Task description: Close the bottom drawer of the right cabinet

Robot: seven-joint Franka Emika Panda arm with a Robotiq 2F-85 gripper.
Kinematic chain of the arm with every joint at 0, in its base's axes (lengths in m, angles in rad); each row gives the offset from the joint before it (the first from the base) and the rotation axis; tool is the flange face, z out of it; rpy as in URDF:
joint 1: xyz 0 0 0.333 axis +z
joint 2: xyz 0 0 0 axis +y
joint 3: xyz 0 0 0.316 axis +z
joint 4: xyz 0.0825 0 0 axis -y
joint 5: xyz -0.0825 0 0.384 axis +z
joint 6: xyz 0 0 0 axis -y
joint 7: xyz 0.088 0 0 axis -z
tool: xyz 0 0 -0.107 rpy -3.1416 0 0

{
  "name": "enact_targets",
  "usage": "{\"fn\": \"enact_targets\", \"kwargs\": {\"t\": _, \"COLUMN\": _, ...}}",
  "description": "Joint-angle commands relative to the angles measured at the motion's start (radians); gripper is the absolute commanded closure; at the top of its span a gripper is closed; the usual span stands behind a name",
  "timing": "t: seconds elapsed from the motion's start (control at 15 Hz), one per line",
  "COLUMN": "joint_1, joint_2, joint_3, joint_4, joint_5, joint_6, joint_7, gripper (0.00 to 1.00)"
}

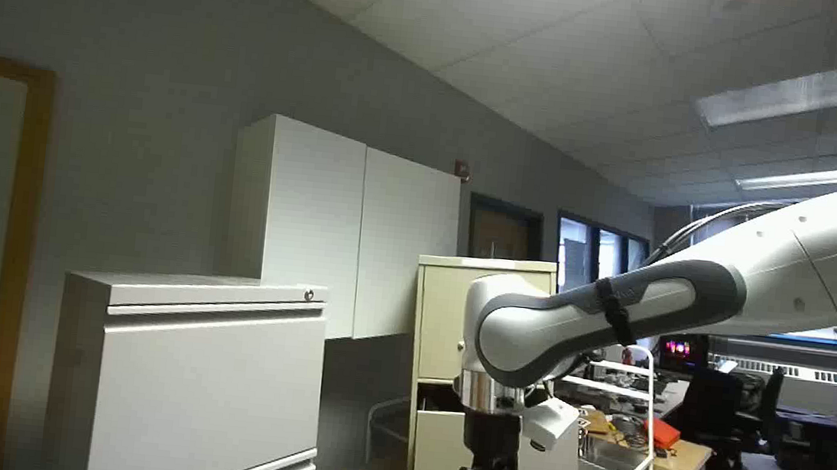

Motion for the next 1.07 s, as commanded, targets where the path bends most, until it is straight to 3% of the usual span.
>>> {"fn": "enact_targets", "kwargs": {"t": 0.0, "joint_1": -0.010, "joint_2": 0.000, "joint_3": 0.009, "joint_4": 0.002, "joint_5": 0.004, "joint_6": -0.001, "joint_7": -0.003, "gripper": 0.00}}
{"fn": "enact_targets", "kwargs": {"t": 0.67, "joint_1": -0.017, "joint_2": 0.006, "joint_3": 0.020, "joint_4": 0.004, "joint_5": -0.029, "joint_6": 0.021, "joint_7": 0.009, "gripper": 0.00}}
{"fn": "enact_targets", "kwargs": {"t": 1.0, "joint_1": -0.061, "joint_2": 0.075, "joint_3": 0.093, "joint_4": -0.008, "joint_5": -0.272, "joint_6": 0.195, "joint_7": 0.132, "gripper": 0.00}}
